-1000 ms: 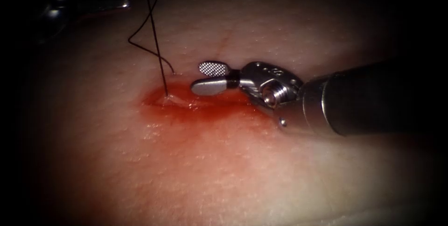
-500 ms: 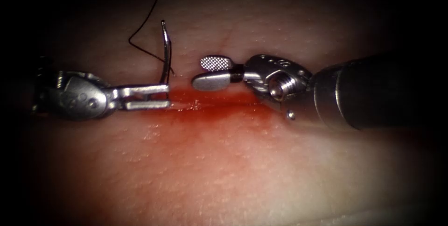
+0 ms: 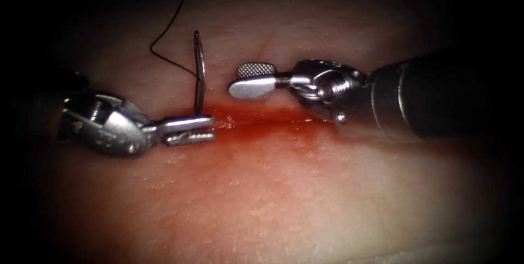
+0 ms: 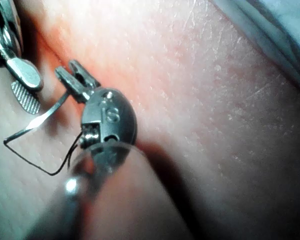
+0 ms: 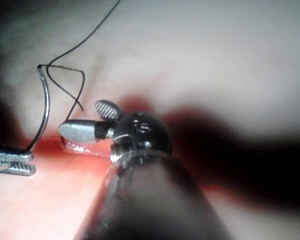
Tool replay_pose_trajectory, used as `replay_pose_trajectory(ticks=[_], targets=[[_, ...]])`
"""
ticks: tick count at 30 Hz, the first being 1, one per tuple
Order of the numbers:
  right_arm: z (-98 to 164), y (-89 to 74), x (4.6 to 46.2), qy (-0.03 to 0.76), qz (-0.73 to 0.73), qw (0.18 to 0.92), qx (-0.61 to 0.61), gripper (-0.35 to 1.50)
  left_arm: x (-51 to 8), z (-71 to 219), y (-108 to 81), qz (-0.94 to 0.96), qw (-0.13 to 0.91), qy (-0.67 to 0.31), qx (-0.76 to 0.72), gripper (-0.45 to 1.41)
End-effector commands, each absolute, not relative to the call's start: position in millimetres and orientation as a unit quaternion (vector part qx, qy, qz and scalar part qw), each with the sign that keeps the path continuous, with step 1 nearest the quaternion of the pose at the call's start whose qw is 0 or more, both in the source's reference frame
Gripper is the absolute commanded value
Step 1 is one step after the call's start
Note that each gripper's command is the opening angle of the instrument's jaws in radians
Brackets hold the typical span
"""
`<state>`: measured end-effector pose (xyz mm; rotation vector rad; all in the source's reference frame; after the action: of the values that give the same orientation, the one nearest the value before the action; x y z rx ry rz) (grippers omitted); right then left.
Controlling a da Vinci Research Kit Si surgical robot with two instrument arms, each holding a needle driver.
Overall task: Wound Closure
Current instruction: Pass the needle from the left to the right hand
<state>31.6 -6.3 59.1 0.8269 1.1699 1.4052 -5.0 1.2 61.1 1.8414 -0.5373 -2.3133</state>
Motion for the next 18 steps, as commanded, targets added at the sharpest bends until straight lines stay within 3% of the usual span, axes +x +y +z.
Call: replay_pose_trajectory(ticks=[1, 18], targets=[[59.5, -6.2, 32.3, 0.492, 0.59, 0.537, 0.348, 1.28, -5.5, 61.8, 1.4, -0.768, 0.071, -0.18, 0.61, -0.45], [59.0, -6.4, 35.2, 0.494, 0.587, 0.532, 0.359, 1.28, -7.2, 62.7, 0.6, -0.767, 0.129, -0.193, 0.599, -0.45]])
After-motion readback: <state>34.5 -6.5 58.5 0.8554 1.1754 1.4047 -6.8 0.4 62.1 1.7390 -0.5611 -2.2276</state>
